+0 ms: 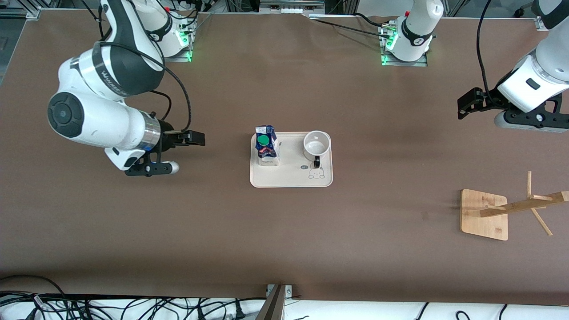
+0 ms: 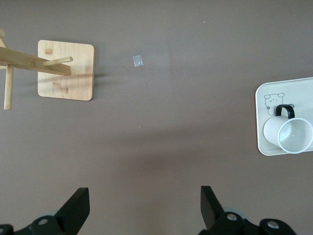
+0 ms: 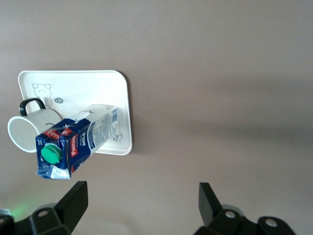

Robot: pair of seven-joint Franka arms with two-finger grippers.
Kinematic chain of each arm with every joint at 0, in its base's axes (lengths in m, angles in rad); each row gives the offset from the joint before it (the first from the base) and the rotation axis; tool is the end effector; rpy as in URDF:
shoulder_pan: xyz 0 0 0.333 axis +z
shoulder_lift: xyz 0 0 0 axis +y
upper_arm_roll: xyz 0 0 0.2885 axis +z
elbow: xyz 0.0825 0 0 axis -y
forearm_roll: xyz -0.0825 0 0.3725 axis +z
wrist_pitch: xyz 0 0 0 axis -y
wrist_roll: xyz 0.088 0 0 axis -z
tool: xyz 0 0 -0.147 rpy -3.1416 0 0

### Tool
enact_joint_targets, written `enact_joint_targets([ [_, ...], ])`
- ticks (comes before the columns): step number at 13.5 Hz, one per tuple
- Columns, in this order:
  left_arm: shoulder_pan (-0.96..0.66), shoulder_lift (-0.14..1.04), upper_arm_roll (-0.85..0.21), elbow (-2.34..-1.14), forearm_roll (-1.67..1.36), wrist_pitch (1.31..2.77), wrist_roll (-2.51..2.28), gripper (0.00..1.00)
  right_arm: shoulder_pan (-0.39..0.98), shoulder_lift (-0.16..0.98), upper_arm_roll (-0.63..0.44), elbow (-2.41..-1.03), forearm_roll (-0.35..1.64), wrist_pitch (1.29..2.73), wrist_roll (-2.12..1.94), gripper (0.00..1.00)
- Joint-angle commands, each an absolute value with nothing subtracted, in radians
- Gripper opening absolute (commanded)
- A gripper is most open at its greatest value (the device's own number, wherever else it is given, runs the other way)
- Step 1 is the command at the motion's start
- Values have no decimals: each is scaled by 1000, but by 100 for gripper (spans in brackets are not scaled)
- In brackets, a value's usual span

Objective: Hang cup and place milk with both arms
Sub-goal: 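Reach the right gripper toward the milk carton on the tray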

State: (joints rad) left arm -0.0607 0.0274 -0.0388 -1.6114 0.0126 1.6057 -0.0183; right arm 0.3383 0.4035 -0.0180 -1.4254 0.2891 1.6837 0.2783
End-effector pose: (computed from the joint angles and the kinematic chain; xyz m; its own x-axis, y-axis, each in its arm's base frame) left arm 0.5482 -0.0527 0.5263 0.9961 -0.0815 -0.0329 -0.0820 -0.9966 -0.0121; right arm 0.5925 0.2389 0.3977 0.9761 0.0136 -0.2171 -0.0348 -0.9754 -0.2176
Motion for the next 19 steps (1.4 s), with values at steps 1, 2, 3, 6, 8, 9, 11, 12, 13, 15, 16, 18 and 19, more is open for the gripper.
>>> enact_joint_targets([
  [1, -61, 44, -40, -1575, 38, 1582, -23, 100, 415, 411, -28, -1427, 304, 1730, 365, 100],
  [2, -61, 44, -40, -1575, 38, 1582, -23, 100, 440, 417, -28, -1427, 299, 1747, 411, 100],
  [3, -61, 44, -38, -1575, 38, 1582, -23, 100, 462, 417, -28, -1427, 298, 1761, 460, 100],
  [6, -61, 44, -40, -1575, 38, 1582, -23, 100, 546, 420, -29, -1427, 275, 1792, 511, 100],
  [8, -61, 44, -38, -1575, 38, 1582, -23, 100, 593, 432, -29, -1427, 232, 1792, 511, 100],
  [9, -61, 44, -40, -1575, 38, 1582, -23, 100, 626, 443, -29, -1427, 183, 1792, 512, 100],
  [11, -61, 44, -40, -1575, 38, 1582, -23, 100, 667, 474, -29, -1427, 134, 1798, 564, 100],
  [12, -61, 44, -38, -1575, 38, 1582, -23, 100, 669, 480, -28, -1427, 135, 1824, 601, 100],
  [13, -61, 44, -38, -1575, 38, 1582, -23, 100, 681, 492, -28, -1428, 137, 1841, 621, 100],
  [15, -63, 44, -40, -1575, 38, 1582, -23, 100, 698, 512, -28, -1427, 137, 1864, 647, 100],
  [16, -61, 44, -40, -1575, 38, 1582, -21, 100, 698, 514, -28, -1427, 140, 1873, 653, 100],
  [18, -61, 44, -40, -1575, 38, 1582, -21, 100, 693, 517, -28, -1427, 146, 1876, 657, 100],
  [19, -61, 44, -38, -1575, 38, 1582, -21, 100, 690, 525, -29, -1427, 147, 1878, 658, 100],
])
